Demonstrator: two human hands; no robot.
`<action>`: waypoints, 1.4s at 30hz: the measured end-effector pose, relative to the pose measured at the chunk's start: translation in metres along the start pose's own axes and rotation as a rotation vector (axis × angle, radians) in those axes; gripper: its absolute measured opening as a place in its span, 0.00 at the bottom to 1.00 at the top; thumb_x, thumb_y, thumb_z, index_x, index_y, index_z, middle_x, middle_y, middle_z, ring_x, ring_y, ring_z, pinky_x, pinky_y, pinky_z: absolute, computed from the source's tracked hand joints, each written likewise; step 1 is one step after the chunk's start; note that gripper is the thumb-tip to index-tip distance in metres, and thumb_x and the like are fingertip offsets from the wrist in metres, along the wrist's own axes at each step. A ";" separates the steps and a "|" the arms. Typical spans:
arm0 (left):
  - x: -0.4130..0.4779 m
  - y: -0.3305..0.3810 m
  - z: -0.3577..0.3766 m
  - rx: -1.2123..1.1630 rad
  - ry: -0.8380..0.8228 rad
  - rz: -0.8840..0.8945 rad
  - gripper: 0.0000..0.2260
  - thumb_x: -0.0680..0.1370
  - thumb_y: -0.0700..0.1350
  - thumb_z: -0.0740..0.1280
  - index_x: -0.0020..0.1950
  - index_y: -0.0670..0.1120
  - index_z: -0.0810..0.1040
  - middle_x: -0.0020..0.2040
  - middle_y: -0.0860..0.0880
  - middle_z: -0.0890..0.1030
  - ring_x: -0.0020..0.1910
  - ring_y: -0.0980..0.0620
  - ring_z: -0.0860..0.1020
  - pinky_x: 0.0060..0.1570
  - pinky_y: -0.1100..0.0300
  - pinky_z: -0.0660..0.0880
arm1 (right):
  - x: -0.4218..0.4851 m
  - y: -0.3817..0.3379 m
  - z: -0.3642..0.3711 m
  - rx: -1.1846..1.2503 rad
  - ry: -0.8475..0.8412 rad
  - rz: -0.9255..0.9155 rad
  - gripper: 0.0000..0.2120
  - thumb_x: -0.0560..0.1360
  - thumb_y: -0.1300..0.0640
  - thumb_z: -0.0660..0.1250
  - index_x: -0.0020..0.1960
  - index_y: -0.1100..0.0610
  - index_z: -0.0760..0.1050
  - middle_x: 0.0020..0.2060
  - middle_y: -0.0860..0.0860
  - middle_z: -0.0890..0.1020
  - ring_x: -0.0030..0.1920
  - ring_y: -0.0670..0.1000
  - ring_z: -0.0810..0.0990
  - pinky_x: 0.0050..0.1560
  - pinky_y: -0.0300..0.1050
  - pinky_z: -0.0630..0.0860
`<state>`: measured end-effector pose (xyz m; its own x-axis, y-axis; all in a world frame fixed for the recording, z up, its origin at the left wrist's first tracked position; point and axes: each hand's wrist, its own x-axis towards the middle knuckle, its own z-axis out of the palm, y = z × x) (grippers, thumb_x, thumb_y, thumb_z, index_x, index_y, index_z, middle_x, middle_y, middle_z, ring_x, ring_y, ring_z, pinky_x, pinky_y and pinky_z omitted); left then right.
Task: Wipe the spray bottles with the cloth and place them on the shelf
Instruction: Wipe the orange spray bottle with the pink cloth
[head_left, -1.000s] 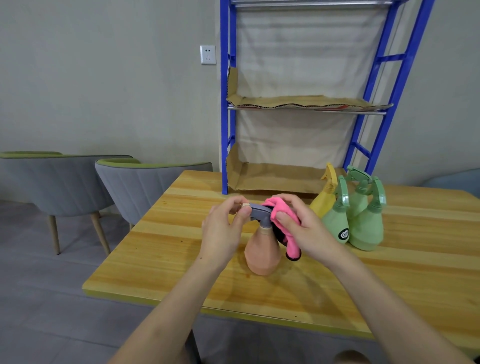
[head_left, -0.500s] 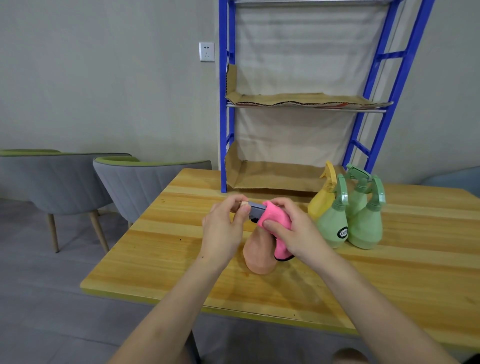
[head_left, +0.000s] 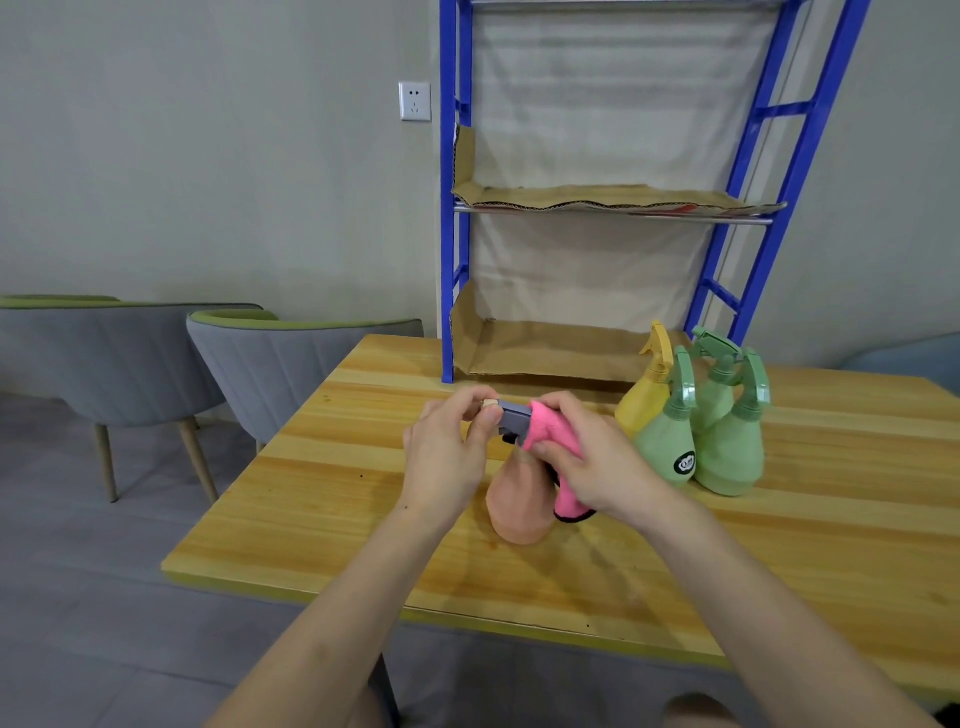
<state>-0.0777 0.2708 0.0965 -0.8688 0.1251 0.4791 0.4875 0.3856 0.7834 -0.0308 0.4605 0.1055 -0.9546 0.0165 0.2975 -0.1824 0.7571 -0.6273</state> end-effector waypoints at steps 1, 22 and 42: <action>-0.001 0.000 0.001 -0.012 0.002 0.000 0.06 0.84 0.51 0.66 0.54 0.65 0.76 0.48 0.62 0.82 0.58 0.55 0.76 0.64 0.41 0.72 | 0.000 -0.002 0.001 0.000 0.023 0.014 0.14 0.79 0.51 0.72 0.62 0.43 0.72 0.49 0.45 0.83 0.49 0.50 0.80 0.49 0.47 0.77; -0.002 0.001 0.002 -0.043 -0.005 0.005 0.04 0.84 0.51 0.65 0.55 0.62 0.78 0.47 0.62 0.81 0.58 0.52 0.77 0.63 0.39 0.73 | 0.000 -0.014 0.013 0.058 0.201 0.099 0.19 0.69 0.44 0.82 0.52 0.45 0.76 0.43 0.43 0.83 0.46 0.44 0.80 0.45 0.44 0.78; 0.012 0.005 -0.002 -0.101 -0.083 -0.065 0.08 0.80 0.58 0.65 0.51 0.75 0.78 0.46 0.57 0.79 0.50 0.54 0.80 0.59 0.42 0.78 | -0.023 0.006 -0.002 0.529 0.019 0.088 0.14 0.83 0.59 0.69 0.62 0.45 0.69 0.50 0.49 0.87 0.37 0.53 0.84 0.42 0.55 0.83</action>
<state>-0.0854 0.2727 0.1070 -0.9011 0.1792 0.3949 0.4324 0.3018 0.8497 -0.0096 0.4659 0.0968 -0.9681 0.0804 0.2373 -0.2004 0.3198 -0.9260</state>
